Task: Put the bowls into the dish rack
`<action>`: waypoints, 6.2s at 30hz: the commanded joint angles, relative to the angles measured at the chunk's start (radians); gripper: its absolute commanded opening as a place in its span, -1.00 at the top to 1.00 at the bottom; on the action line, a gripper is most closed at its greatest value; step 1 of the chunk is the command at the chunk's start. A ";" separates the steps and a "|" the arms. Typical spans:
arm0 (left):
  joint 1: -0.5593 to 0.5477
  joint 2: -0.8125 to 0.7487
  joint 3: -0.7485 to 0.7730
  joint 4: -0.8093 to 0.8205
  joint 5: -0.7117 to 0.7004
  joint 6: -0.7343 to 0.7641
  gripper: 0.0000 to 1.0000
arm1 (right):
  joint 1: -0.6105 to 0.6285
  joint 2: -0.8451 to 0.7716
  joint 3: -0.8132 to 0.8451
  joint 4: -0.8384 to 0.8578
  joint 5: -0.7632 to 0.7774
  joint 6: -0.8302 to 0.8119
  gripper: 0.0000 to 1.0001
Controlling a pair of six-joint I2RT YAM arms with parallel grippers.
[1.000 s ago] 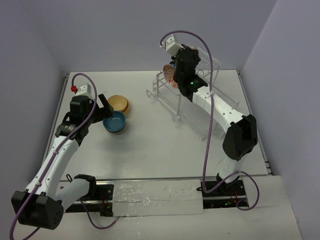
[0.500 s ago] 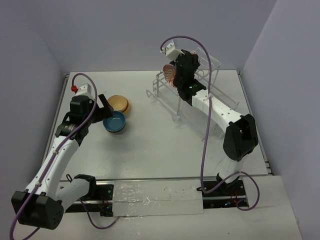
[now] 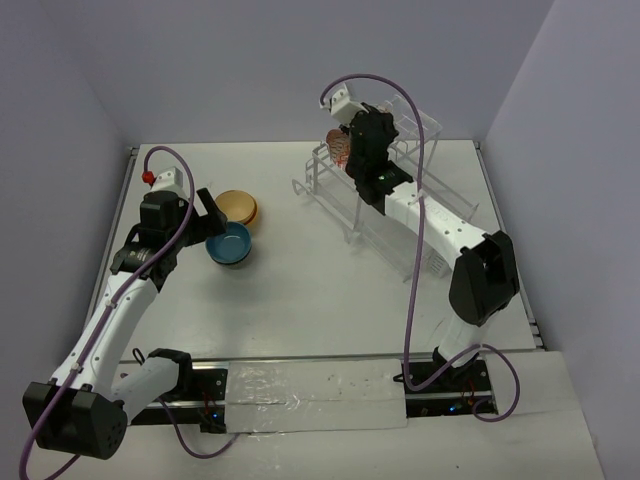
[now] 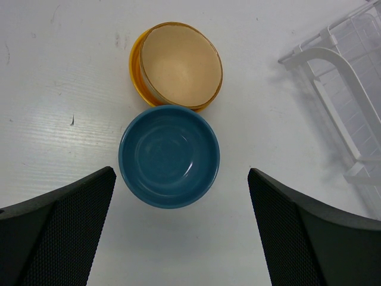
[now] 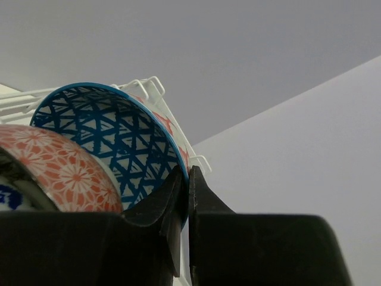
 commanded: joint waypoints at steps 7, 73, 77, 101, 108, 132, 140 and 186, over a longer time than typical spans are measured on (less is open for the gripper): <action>0.005 -0.016 0.000 0.034 -0.003 0.018 -0.98 | 0.024 -0.082 0.002 -0.043 0.011 0.042 0.75; 0.008 0.119 0.024 -0.047 -0.132 -0.028 -0.99 | 0.170 -0.639 -0.251 -0.393 -0.379 0.764 -0.43; 0.008 0.192 0.049 -0.087 -0.172 -0.038 -0.99 | 0.176 -0.720 -0.352 -0.355 -0.464 0.906 -0.55; 0.006 0.496 0.173 -0.196 -0.172 -0.036 0.00 | 0.176 -0.854 -0.630 -0.227 -0.569 0.986 -0.56; 0.005 0.484 0.179 -0.194 -0.162 -0.038 0.60 | 0.176 -0.842 -0.627 -0.241 -0.570 0.984 -0.56; -0.179 0.214 0.268 -0.145 -0.254 0.007 1.00 | 0.246 -0.764 -0.509 -0.348 -0.594 0.986 -0.57; -0.394 0.148 0.293 -0.076 -0.323 0.012 0.99 | 0.357 -0.597 -0.352 -0.406 -0.554 1.042 -0.47; -0.583 0.093 0.301 -0.065 -0.409 0.039 1.00 | 0.423 -0.273 -0.078 -0.629 -0.342 1.117 0.41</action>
